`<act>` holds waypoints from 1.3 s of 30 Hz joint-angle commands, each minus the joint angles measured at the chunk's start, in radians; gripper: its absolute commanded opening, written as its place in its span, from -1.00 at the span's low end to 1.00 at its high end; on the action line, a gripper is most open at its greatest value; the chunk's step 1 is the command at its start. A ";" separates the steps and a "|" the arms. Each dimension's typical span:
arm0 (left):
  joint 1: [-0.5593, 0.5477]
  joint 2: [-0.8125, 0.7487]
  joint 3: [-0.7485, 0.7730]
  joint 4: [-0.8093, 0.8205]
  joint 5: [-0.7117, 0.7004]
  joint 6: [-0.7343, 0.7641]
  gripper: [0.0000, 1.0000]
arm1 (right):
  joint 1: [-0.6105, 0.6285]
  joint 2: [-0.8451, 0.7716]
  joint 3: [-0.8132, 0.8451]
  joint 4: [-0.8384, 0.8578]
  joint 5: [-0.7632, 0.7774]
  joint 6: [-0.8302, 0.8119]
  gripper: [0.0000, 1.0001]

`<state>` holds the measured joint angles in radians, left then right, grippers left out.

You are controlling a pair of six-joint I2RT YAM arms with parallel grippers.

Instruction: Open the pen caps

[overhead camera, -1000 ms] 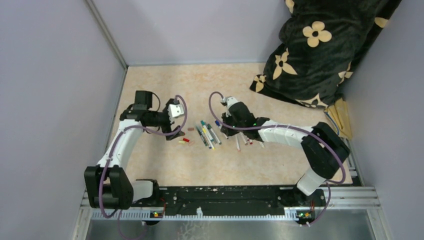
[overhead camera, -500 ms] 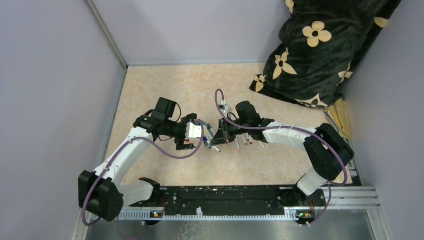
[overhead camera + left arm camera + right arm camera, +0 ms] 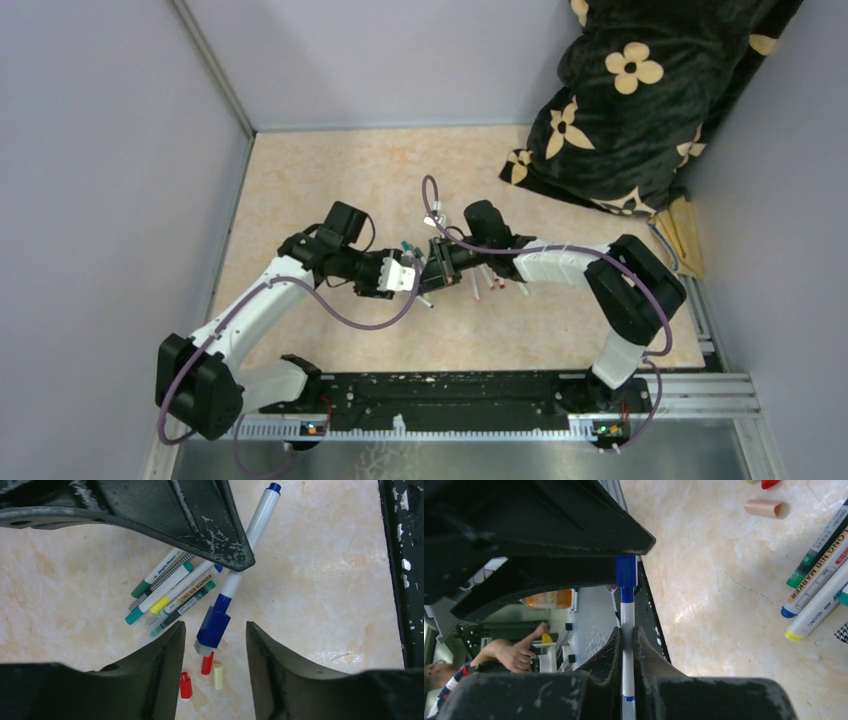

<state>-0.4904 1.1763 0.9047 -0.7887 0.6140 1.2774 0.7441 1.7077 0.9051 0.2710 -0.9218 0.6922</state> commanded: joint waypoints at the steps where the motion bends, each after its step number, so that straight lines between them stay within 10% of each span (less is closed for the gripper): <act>1: -0.029 0.015 -0.038 -0.019 -0.041 0.044 0.01 | 0.010 0.027 0.048 0.136 -0.049 0.065 -1.00; 8: -0.054 0.006 -0.063 0.010 -0.092 0.054 -0.44 | 0.010 0.063 0.059 0.172 -0.078 0.094 -0.97; 16: -0.055 0.011 -0.039 0.037 -0.122 0.035 -1.00 | 0.063 0.101 0.067 0.153 -0.055 0.075 -0.29; 22: -0.056 0.010 -0.041 0.034 -0.170 0.053 -1.00 | 0.064 0.099 0.059 0.145 -0.036 0.075 -1.00; 39: 0.132 0.127 -0.066 0.190 -0.391 0.178 -1.00 | -0.038 -0.160 -0.019 -0.459 0.075 -0.276 -1.00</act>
<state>-0.5053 1.2411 0.8253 -0.5289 0.5163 1.4147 0.7437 1.6550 0.9298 0.1181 -0.7483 0.5377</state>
